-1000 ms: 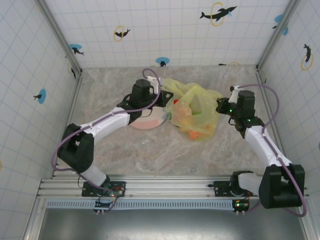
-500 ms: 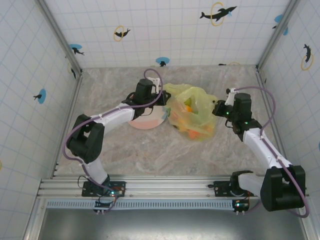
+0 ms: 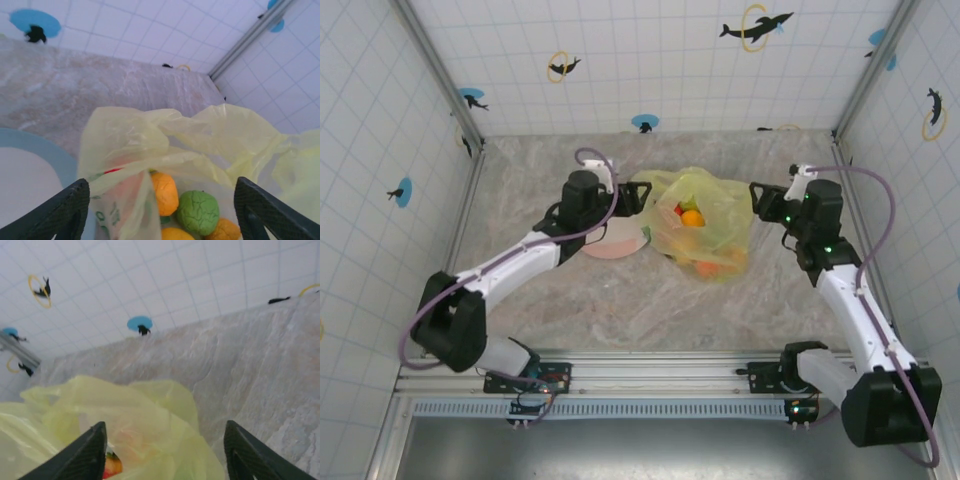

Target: Place the fruits into the plastic bag

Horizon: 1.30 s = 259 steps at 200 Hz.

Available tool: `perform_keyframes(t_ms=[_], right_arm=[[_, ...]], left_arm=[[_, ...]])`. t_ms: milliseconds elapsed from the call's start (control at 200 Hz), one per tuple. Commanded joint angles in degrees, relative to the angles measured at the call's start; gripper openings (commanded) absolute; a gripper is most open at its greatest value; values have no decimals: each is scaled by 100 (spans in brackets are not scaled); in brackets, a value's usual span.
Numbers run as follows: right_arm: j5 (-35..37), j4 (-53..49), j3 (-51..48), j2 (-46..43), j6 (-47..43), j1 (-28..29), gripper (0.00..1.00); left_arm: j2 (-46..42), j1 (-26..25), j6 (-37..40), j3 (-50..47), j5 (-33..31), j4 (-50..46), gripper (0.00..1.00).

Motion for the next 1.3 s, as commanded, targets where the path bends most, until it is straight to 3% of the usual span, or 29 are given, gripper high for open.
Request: perform_keyframes(t_ms=[0, 205, 320, 410, 666, 851, 941, 1096, 1291], right_arm=[[340, -179, 195, -252, -172, -139, 69], [1401, 68, -378, -604, -355, -223, 87], [2105, 369, -1037, -681, -368, -240, 97], [2479, 795, -1576, -681, -334, -240, 100], [3245, 2124, -3087, -357, -175, -257, 100], [3591, 2837, -3664, 88, -302, -265, 100], [3589, 3301, -3873, 322, -415, -255, 99], [3526, 4076, -4172, 620, -681, -205, 100], [3260, 5228, -4481, 1067, -1149, -87, 100]], left_arm=[[-544, 23, 131, -443, -755, 228, 82], [-1506, 42, 559, -1574, -2546, 215, 96], [-1844, 136, 887, -2215, -3666, 327, 98], [-1927, 366, 1146, -2606, -4552, 558, 98], [-1611, 1332, 1168, -3088, -5385, 1086, 98], [-1164, 1673, 1408, -3321, -5412, 1496, 97], [-1004, 1780, 1918, -3629, -5186, 2091, 98], [-689, 2086, 2501, -4468, -4513, 3900, 98], [-404, 2408, 2704, -4491, -3732, 4348, 98]])
